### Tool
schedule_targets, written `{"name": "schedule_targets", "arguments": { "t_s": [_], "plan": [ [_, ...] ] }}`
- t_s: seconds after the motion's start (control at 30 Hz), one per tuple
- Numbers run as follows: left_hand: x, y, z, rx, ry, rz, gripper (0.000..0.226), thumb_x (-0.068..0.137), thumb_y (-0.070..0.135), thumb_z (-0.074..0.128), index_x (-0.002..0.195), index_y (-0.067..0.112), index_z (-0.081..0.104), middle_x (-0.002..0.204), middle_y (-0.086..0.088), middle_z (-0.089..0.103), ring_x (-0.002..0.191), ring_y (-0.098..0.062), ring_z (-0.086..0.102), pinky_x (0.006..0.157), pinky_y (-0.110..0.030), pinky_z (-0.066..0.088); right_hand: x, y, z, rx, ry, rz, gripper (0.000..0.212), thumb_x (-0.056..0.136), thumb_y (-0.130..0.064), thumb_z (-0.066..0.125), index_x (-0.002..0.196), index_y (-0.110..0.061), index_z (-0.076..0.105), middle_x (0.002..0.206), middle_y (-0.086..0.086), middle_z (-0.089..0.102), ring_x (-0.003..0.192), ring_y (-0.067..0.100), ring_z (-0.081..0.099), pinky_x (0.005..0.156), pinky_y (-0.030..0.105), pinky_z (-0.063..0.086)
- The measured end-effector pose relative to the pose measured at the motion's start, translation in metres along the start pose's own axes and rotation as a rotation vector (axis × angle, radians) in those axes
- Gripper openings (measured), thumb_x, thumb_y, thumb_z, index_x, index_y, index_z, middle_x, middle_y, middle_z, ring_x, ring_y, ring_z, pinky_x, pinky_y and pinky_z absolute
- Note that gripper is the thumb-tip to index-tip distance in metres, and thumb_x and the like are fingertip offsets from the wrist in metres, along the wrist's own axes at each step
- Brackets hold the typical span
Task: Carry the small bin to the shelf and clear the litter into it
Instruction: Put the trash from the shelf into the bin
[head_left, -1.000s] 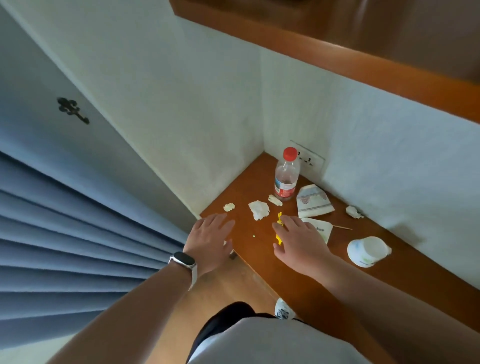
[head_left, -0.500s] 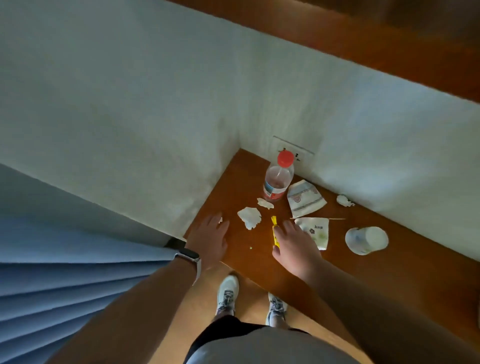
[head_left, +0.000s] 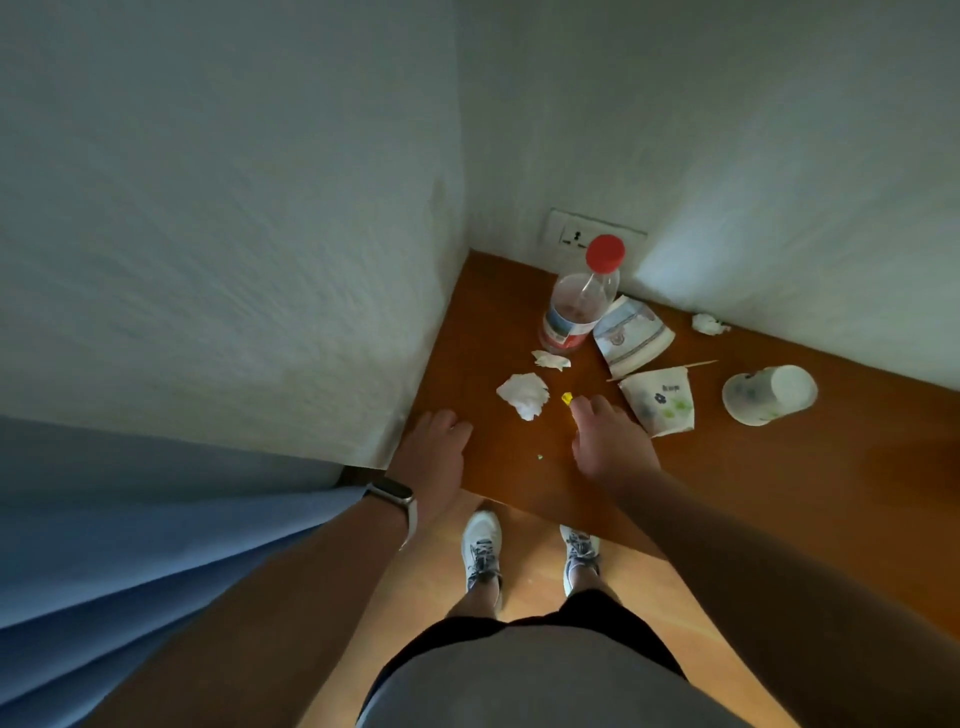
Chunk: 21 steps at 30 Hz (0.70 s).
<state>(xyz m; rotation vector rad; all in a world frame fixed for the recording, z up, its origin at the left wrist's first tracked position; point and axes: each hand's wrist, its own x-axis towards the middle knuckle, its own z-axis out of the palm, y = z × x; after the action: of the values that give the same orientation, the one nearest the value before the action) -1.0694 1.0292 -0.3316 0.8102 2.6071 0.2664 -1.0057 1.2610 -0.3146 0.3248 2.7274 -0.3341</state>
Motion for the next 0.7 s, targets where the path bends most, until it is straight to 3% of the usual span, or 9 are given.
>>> {"name": "schedule_targets", "arguments": {
  "t_s": [0.2, 0.33, 0.53, 0.7],
  "plan": [
    [-0.004, -0.006, -0.005, 0.055, -0.001, 0.032, 0.037, 0.097, 0.018, 0.042, 0.132, 0.023, 0.051, 0.125, -0.002, 0.052, 0.108, -0.022, 0.049, 0.086, -0.039, 0.047, -0.027, -0.009, 0.002, 0.081, -0.011, 0.078, 0.033, 0.095, -0.019, 0.044, 0.128, -0.022, 0.043, 0.114, 0.003, 0.056, 0.102, 0.023, 0.057, 0.081, 0.04, 0.053],
    [-0.006, 0.005, -0.012, -0.07, 0.075, 0.092, 0.03, 0.098, 0.019, 0.048, 0.126, 0.022, 0.058, 0.123, 0.001, 0.056, 0.105, -0.017, 0.055, 0.083, -0.032, 0.051, -0.052, -0.01, -0.007, 0.095, 0.031, 0.08, 0.033, 0.094, -0.022, 0.048, 0.128, -0.021, 0.046, 0.116, 0.003, 0.056, 0.102, 0.023, 0.057, 0.08, 0.039, 0.053],
    [0.004, 0.052, -0.026, -0.245, 0.138, 0.265, 0.031, 0.093, 0.021, 0.062, 0.124, 0.017, 0.062, 0.122, -0.001, 0.06, 0.107, -0.015, 0.059, 0.08, -0.017, 0.047, -0.09, 0.007, -0.03, 0.133, 0.146, 0.151, 0.031, 0.095, -0.023, 0.05, 0.126, -0.021, 0.049, 0.113, 0.002, 0.058, 0.1, 0.024, 0.058, 0.078, 0.039, 0.052],
    [0.01, 0.105, -0.04, -0.249, 0.144, 0.388, 0.035, 0.092, 0.022, 0.064, 0.127, 0.018, 0.06, 0.124, -0.001, 0.06, 0.113, -0.014, 0.057, 0.087, -0.019, 0.049, -0.125, 0.038, -0.044, 0.164, 0.244, 0.212, 0.032, 0.094, -0.025, 0.051, 0.126, -0.022, 0.049, 0.112, -0.001, 0.056, 0.098, 0.02, 0.057, 0.078, 0.037, 0.052]
  ]
}}
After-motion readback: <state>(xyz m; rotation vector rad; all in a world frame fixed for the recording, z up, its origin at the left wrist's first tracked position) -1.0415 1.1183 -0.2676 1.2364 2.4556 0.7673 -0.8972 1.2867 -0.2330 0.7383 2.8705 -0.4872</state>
